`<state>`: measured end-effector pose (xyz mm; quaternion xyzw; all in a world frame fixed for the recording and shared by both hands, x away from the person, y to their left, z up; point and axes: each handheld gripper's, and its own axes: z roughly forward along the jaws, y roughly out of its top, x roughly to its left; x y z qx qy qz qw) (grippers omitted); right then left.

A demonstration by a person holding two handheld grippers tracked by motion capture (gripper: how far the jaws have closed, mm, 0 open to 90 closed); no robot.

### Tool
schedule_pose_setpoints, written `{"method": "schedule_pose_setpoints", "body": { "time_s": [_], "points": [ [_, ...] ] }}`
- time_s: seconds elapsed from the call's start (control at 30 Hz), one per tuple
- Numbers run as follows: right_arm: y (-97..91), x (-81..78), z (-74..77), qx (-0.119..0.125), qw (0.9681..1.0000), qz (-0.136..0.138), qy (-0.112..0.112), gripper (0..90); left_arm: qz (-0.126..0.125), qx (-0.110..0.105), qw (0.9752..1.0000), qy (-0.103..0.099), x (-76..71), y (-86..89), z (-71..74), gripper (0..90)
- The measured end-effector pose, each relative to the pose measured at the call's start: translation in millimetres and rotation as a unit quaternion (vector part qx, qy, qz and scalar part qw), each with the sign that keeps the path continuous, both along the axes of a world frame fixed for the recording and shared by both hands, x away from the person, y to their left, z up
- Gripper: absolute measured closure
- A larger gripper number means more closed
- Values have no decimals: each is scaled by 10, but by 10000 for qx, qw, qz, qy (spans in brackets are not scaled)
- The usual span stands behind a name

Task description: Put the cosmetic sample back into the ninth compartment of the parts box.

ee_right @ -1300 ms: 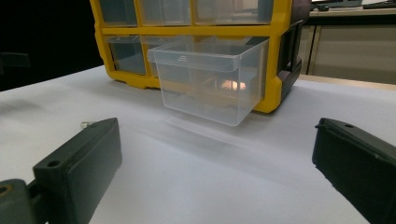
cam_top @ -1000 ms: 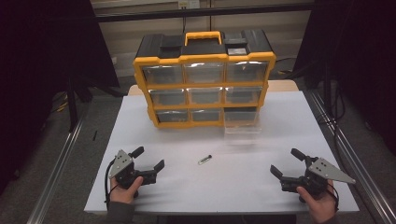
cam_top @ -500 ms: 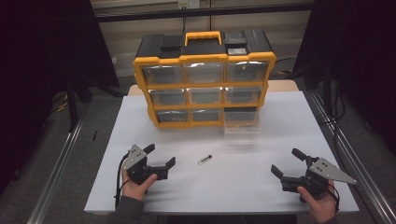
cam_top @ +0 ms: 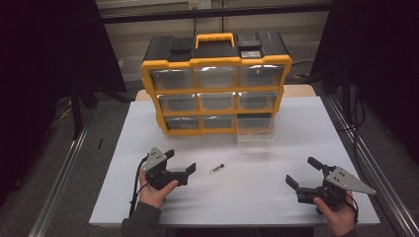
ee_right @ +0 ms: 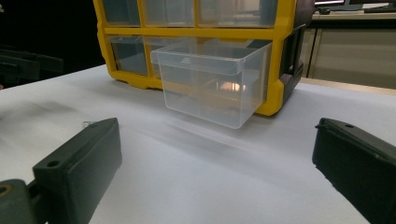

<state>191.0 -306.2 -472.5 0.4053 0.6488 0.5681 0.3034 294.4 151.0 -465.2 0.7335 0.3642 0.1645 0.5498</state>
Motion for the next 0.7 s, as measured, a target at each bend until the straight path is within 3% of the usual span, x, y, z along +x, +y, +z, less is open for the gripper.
{"method": "schedule_pose_setpoints", "body": {
  "time_s": [0.43, 0.7],
  "points": [
    [8, 2, 3, 0, 10000, 50, 25, 9, -172, 137, 9995, 223, 111, -270, 17, 20],
    [11, 0, 2, -17, 10000, 79, 14, 9, -258, 184, 9984, 462, 179, -406, -2, 26]
  ]
}}
